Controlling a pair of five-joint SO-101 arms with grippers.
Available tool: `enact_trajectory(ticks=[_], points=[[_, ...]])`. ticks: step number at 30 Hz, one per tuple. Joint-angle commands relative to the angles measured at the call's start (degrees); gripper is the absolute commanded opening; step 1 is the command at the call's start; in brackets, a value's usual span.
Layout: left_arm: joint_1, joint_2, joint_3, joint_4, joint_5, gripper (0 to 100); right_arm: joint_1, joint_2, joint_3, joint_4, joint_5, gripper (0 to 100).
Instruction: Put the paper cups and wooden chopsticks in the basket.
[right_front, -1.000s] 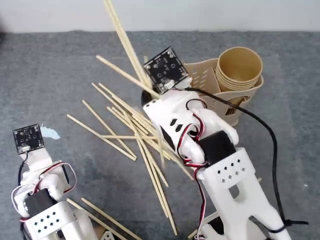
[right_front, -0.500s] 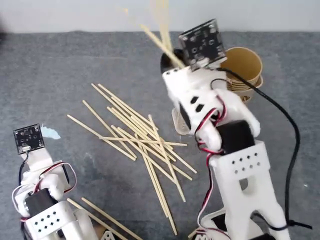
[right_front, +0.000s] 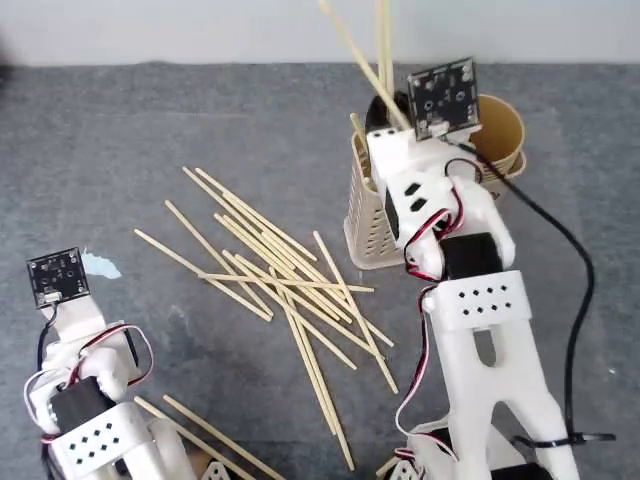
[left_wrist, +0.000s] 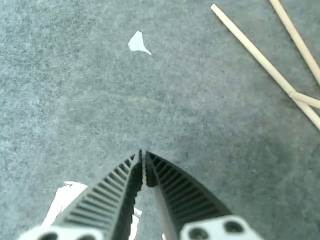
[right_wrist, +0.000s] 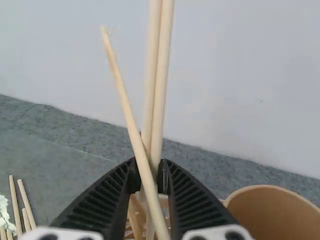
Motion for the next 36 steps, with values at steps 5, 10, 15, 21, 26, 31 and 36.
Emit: enact_trajectory(ticks=[5, 10, 15, 21, 26, 31, 36], points=[[0.2, -0.7, -0.3, -1.3, 0.2, 1, 1.8, -0.6, 3.1, -1.3, -0.6, 0.7], [0.2, -0.7, -0.3, -1.3, 0.2, 1, 1.5, -6.5, 8.0, -0.9, -0.6, 0.7], [0.2, -0.7, -0.3, -1.3, 0.3, 1, 1.9, -9.4, 12.0, -0.2, -0.2, 1.0], [0.2, -0.7, -0.2, -1.3, 0.3, 1, 1.9, -10.7, 11.4, 8.1, -0.4, 12.9], [0.2, -0.7, 0.0, -1.4, 0.3, 1, 1.9, -14.6, 11.0, 11.6, -0.3, 11.7], [0.2, -0.7, 0.0, -1.4, 0.3, 1, 1.9, -18.3, 11.0, 15.1, -0.2, 11.7], [0.2, -0.7, 0.0, -1.4, 0.3, 1, 1.9, -20.4, 11.0, 19.2, -0.2, 11.6]])
